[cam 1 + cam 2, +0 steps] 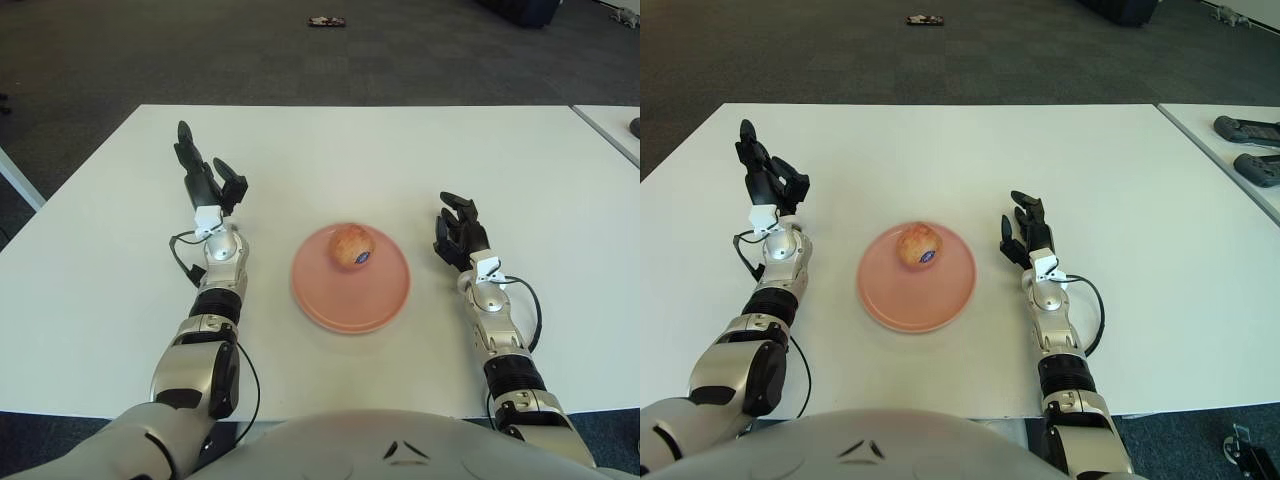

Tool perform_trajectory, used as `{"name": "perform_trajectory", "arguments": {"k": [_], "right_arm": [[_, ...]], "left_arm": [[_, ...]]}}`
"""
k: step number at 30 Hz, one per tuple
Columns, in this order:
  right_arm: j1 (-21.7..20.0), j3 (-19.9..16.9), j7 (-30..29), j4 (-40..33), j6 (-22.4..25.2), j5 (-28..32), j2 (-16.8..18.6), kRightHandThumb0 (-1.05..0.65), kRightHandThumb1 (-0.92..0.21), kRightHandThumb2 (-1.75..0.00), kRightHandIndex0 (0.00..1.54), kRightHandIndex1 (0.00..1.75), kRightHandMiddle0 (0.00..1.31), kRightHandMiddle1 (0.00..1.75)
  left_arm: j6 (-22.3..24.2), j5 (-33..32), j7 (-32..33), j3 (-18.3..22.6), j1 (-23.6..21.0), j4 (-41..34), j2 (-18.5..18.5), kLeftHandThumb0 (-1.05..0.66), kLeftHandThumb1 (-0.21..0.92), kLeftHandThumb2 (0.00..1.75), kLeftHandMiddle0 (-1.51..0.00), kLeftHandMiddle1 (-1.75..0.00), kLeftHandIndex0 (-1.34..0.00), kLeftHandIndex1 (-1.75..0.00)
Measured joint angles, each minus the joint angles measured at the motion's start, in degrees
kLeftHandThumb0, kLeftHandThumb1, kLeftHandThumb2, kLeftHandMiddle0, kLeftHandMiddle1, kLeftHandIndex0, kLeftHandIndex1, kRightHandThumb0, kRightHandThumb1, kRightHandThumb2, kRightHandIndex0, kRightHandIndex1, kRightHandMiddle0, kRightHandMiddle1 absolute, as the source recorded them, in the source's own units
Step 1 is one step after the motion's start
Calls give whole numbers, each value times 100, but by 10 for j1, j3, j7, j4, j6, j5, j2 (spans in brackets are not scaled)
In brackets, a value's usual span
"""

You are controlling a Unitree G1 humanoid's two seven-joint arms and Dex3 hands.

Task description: Put the apple into the plate.

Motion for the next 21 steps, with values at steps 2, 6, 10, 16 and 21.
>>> {"name": "perform_trajectory", "arguments": {"k": [2,6,10,16,21], "right_arm": [[0,0,2,0,0,1,0,-74,-92,-76,25,0,0,73],[0,0,4,1,0,1,0,-75,-92,-76,25,0,0,73],[0,0,4,1,0,0,0,-75,-92,-77,26,1,0,74],[0,0,6,1,0,1,0,-76,-92,-77,26,0,0,73],[1,0,6,1,-1,0,0,-76,-92,-76,26,0,0,72]], "left_arm": [[2,0,-1,-1,3,5,-2,-93,92,98,-9,-3,0,-35],[8,-1,-7,-1,7,9,-5,-91,92,99,-11,-3,0,-34],[22,-3,-23,-1,11,9,-4,-89,92,102,-14,-4,0,-34],[59,3,-57,-13,20,9,13,-89,92,104,-19,-6,0,-38],[82,15,-86,-27,32,13,29,-89,92,104,-18,-4,0,-38]]}}
